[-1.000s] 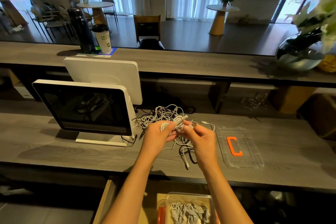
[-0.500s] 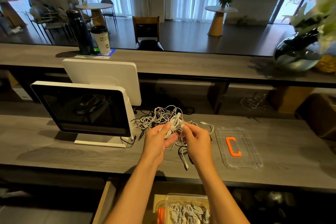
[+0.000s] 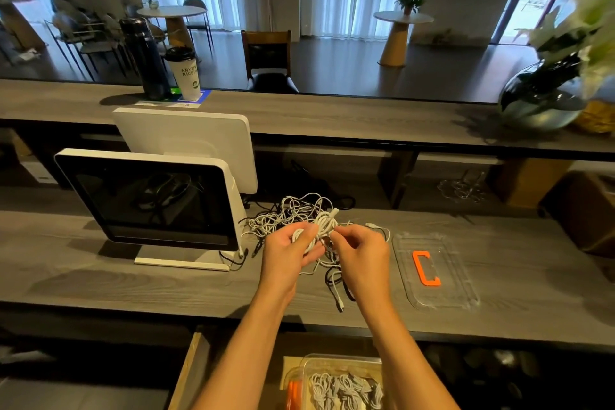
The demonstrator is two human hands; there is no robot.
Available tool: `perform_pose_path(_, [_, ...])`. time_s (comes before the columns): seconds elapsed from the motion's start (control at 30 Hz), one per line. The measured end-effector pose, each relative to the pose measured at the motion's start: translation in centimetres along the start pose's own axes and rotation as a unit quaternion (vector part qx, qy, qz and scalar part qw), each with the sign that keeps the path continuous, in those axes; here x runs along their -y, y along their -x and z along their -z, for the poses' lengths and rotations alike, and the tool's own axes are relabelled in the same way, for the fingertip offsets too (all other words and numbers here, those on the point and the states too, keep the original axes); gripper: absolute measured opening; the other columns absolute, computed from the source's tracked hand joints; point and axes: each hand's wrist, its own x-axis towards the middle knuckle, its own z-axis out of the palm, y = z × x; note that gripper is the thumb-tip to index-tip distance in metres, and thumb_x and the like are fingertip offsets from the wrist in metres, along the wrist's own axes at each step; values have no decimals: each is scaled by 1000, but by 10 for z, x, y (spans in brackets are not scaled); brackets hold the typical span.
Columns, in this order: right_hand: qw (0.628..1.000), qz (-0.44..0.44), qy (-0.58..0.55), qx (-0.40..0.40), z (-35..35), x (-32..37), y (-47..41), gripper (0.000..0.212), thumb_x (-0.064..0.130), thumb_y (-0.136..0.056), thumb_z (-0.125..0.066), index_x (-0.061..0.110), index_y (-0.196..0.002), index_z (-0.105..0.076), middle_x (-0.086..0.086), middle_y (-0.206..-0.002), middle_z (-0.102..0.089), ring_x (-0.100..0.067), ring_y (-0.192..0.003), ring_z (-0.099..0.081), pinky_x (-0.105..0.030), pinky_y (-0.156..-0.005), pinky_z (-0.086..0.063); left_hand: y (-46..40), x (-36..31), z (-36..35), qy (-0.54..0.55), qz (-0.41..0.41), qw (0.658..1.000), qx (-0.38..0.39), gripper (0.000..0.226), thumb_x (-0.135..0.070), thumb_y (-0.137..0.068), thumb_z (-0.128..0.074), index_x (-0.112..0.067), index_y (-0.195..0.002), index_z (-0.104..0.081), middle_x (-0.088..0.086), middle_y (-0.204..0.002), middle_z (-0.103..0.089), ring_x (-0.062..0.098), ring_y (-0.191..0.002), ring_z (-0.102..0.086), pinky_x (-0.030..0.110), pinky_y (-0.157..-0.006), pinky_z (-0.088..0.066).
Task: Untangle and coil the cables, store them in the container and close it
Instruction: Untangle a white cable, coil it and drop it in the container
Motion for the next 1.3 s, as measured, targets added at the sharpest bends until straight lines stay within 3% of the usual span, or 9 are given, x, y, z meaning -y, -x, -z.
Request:
perform_pose_path(0.17, [999, 11, -4, 34, 3, 2, 0, 14, 14, -93, -67, 15, -99, -79, 7, -83, -74, 0, -80, -67, -13, -68, -52, -2, -1, 7, -23, -5, 999, 39, 11, -18, -97, -62, -17, -105, -70, 5, -99, -77, 21, -93, -75, 28, -78, -60])
perform_pose_path(0.3, [998, -27, -57, 6, 0, 2, 1, 12, 12, -92, -68, 15, -97, -78, 6, -80, -74, -5, -77, -70, -20, -68, -57, -3, 0, 8, -54, -10, 995, 78, 22, -21, -98, -60, -8, -110, -73, 12, -90, -74, 21, -72, -69, 27, -72, -58])
perform_pose_path(0.4, [993, -70, -93, -36, 0, 2, 0, 5, 12, -87, -73, 16, -90, -75, 2, -72, -72, -11, -70, -70, -29, -66, -59, -7, -1, 10, -50, 2, 995, 86, 20, -16, -97, -60, -5, -111, -71, 15, -100, -75, 28, -89, -74, 30, -78, -59])
perform_pose_path(0.53, [997, -41, -66, -31, 0, 4, 1, 9, 11, -86, -74, 16, -79, -76, 4, -68, -71, -9, -69, -68, -21, -62, -55, -6, 3, 7, -39, 9, 997, 65, 17, -10, -96, -61, -8, -110, -71, 8, -103, -75, 22, -97, -74, 34, -84, -59])
perform_pose_path(0.67, [996, -31, -84, -10, 3, 6, 1, 9, 12, -89, -72, 19, -85, -77, 7, -73, -73, -5, -74, -69, -17, -65, -55, -5, 5, 4, 3, 21, 998, 59, 22, -11, -99, -56, -9, -117, -69, 5, -113, -74, 19, -106, -71, 34, -86, -58])
perform_pose_path(0.77, [992, -38, -115, 31, 6, 7, 2, 13, 11, -90, -70, 15, -98, -79, 7, -82, -76, -8, -80, -72, -21, -69, -58, -4, 1, 6, 38, 35, 997, 53, 21, -11, -101, -53, -11, -113, -70, 5, -107, -76, 18, -100, -73, 30, -80, -58])
perform_pose_path(0.87, [993, -41, -107, 29, 6, 8, 1, 14, 8, -89, -70, 16, -96, -79, 7, -78, -76, -8, -76, -72, -21, -65, -58, -2, 0, 6, 30, 31, 997, 66, 21, -10, -101, -52, -11, -108, -72, 6, -106, -76, 17, -97, -73, 27, -77, -57])
perform_pose_path(1.17, [998, 52, 27, 35, 4, 9, 0, 15, 7, -89, -69, 15, -96, -79, 6, -83, -72, -2, -78, -66, -11, -67, -50, 0, -3, 11, -23, 2, 992, 122, 26, -7, -102, -48, -10, -108, -73, 10, -105, -75, 20, -97, -72, 29, -80, -58])
perform_pose_path(1.3, [992, -26, -108, 55, 12, 9, -4, 19, 3, -89, -68, 18, -97, -78, 3, -84, -77, -10, -82, -72, -24, -71, -58, -1, -5, 11, -4, 20, 991, 131, 26, -8, -102, -47, -8, -107, -72, 14, -107, -74, 24, -98, -72, 35, -84, -58])
